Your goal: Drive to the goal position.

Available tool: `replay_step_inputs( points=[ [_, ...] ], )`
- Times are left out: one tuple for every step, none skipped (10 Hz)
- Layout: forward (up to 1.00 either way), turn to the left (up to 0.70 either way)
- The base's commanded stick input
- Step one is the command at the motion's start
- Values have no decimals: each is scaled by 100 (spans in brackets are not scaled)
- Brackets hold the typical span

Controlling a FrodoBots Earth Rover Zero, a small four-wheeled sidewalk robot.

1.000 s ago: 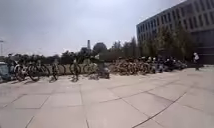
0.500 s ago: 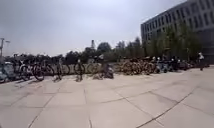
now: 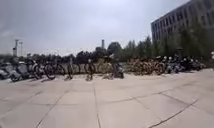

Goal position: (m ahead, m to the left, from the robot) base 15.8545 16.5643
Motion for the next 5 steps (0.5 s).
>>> replay_step_inputs(
  points=[
    [0, 70],
    [0, 70],
    [0, 70],
    [0, 70],
    [0, 70]
  ],
)
